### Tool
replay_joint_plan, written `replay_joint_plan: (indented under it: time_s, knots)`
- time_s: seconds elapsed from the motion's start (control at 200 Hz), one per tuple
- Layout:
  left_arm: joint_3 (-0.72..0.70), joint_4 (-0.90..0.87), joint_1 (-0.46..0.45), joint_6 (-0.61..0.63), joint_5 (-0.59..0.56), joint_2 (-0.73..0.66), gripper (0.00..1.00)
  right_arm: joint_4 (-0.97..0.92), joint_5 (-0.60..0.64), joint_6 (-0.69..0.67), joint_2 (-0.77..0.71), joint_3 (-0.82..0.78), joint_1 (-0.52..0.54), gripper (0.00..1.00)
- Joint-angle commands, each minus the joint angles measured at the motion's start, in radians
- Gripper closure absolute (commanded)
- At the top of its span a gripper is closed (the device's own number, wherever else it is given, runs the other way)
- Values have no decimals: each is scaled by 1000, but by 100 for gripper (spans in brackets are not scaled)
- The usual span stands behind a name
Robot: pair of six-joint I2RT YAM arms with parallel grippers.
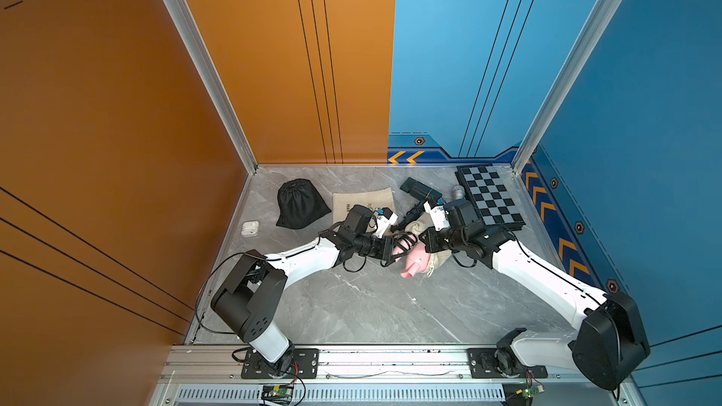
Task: Pack away hair dryers
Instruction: Place the hair dryer in the drawstring bag.
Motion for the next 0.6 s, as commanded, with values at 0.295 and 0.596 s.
replay_joint_plan:
  time_s: [0.295, 0.596]
  knots:
    - [47, 51, -34, 34, 45, 27, 92, 20, 85, 16, -69, 6, 55, 100]
    - [81, 52, -36, 29, 52, 54, 92, 55, 17, 49, -93, -60, 71, 100]
